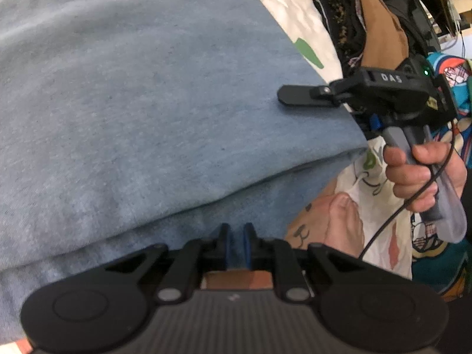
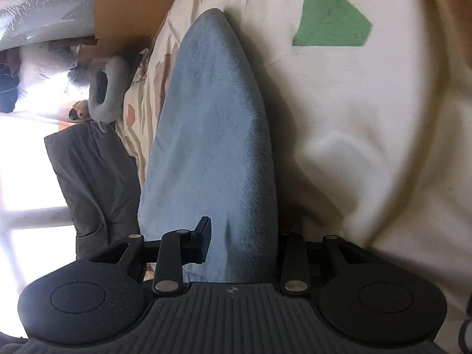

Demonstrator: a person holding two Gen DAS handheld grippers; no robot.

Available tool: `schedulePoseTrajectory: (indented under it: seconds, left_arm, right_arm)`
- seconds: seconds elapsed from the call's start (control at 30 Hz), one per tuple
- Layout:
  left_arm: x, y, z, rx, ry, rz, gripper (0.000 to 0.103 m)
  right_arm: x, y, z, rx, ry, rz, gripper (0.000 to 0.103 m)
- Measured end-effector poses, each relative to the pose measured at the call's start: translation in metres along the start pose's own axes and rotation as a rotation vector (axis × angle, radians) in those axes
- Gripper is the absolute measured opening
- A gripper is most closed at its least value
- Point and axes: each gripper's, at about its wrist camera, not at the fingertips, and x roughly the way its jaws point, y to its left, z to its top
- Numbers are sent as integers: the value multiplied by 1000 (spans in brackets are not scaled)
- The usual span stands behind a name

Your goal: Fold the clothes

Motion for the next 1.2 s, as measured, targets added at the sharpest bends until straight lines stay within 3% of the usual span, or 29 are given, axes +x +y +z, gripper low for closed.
schedulePoseTrajectory:
  seconds: [0.13,0.37,0.7,0.87,1.2]
  left_arm:
    - [-12,2,-1,-6,3,-41,9]
    - [-53,18,-4,-20,-67,-41,10]
    - [-98,64,12,-158,-203,78,11]
    - [-104,77,4,-193,-200,116,11]
    - [-87,83,-10,-201,-179,178,10]
  right_arm:
    - [1,5,1,5,-20,-15,16]
    - [2,5,5,14,-7,-9,17]
    - [-2,3,9,30,2,-18,17]
    - [-2,5,9,20,2,-29,11]
    - [-4,30,8,-29,5,-88,9]
